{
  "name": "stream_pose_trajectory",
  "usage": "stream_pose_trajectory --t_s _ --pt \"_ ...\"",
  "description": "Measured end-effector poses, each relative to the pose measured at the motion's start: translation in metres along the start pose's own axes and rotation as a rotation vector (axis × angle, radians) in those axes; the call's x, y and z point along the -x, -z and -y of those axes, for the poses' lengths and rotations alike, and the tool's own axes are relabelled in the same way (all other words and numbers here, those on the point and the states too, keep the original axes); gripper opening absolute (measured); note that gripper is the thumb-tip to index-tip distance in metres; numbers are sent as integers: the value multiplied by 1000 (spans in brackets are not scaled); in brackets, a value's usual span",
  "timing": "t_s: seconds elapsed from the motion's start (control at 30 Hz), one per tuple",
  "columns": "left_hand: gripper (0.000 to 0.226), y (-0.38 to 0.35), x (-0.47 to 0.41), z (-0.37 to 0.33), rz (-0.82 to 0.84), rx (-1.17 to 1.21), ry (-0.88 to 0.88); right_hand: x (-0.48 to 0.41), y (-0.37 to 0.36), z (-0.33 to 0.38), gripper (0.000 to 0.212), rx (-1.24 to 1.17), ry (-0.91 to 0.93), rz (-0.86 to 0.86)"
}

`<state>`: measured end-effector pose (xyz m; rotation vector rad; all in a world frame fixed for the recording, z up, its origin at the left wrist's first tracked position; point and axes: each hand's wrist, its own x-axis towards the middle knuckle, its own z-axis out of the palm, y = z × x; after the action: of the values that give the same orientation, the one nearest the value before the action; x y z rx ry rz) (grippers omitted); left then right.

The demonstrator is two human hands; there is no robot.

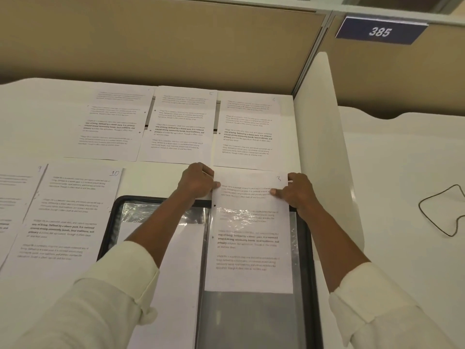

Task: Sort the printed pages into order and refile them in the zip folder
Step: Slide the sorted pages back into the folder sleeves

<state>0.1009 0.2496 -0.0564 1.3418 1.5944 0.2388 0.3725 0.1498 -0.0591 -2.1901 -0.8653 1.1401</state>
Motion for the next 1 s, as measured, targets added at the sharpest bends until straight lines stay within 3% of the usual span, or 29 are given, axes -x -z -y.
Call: stream_pose_trajectory --t_s 0.13,0.23,0.47,0.77,1.0 --pt "40 4 5 6 125 -49 -45 2 -1 7 48 -119 61 -91" --pt "44 9 6 9 186 -118 -86 1 -1 11 36 -94 116 -118" --pt "25 7 9 9 107 -1 -101 0 2 20 21 286 178 153" --pt "19 10 20 14 266 -290 -236 16 -15 47 38 495 316 436" --pt "15 8 28 18 234 -291 -268 33 -44 47 56 633 423 450"
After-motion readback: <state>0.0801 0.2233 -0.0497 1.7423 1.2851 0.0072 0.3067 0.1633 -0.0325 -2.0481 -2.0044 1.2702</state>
